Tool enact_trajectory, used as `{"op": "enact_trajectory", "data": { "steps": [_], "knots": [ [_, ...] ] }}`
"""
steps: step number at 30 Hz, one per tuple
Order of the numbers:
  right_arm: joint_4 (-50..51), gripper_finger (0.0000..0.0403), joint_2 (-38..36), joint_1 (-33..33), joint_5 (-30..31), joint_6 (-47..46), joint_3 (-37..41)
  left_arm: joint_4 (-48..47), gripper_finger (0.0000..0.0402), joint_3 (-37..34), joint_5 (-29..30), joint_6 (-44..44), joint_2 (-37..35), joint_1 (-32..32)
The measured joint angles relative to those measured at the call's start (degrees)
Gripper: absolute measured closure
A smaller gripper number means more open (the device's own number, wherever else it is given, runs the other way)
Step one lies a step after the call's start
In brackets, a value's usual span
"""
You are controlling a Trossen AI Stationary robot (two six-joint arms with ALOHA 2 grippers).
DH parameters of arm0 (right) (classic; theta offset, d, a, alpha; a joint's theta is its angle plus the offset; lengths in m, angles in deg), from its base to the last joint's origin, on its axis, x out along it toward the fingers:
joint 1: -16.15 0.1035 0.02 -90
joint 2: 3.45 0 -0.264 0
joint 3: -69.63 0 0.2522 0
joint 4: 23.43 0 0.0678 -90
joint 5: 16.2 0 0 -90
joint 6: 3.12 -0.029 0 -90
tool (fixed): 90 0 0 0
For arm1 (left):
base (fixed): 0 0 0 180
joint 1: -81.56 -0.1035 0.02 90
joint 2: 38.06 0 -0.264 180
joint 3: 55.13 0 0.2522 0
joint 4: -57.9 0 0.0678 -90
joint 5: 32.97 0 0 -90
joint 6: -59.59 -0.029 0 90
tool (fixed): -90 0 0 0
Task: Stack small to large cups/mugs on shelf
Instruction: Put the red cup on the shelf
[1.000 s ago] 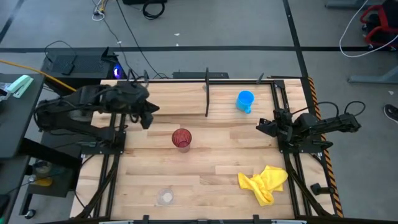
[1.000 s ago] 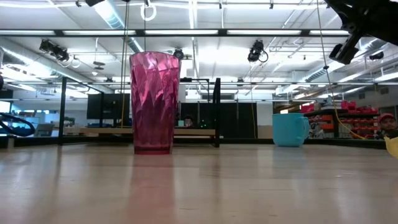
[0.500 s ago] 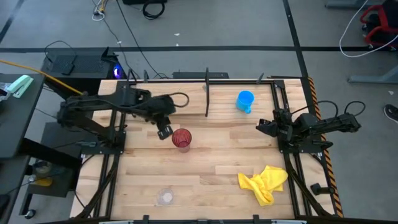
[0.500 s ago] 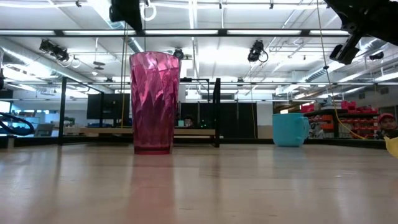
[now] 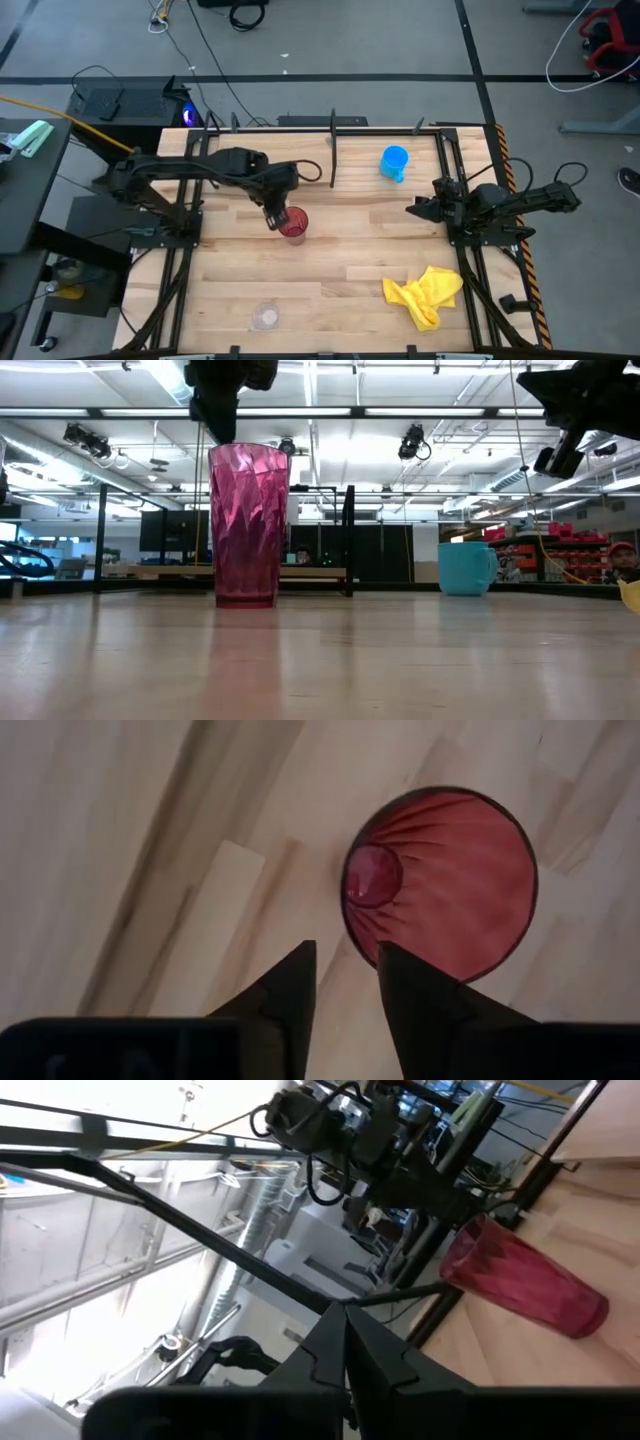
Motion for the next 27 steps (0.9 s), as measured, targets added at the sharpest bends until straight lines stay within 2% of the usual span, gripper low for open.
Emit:
{"op": "enact_trajectory", "data": {
  "steps": [11, 17, 27],
  "knots": [
    [0.21, 0.0349, 1.16, 0.01, 0.0, 0.3, 0.0, 0.9, 0.0252, -0.01, -1.48, 1.79, 2.42, -1.38],
    [0.56, 0.0346, 1.16, 0.02, 0.0, 0.6, 0.0, 2.1, 0.0251, -0.01, -5.23, 1.42, 5.48, -1.64],
    [2.67, 0.0346, 1.44, 0.0, 0.0, 0.62, 0.0, 3.03, 0.025, -0.01, -5.45, 1.25, 9.45, -1.99]
  ]
}}
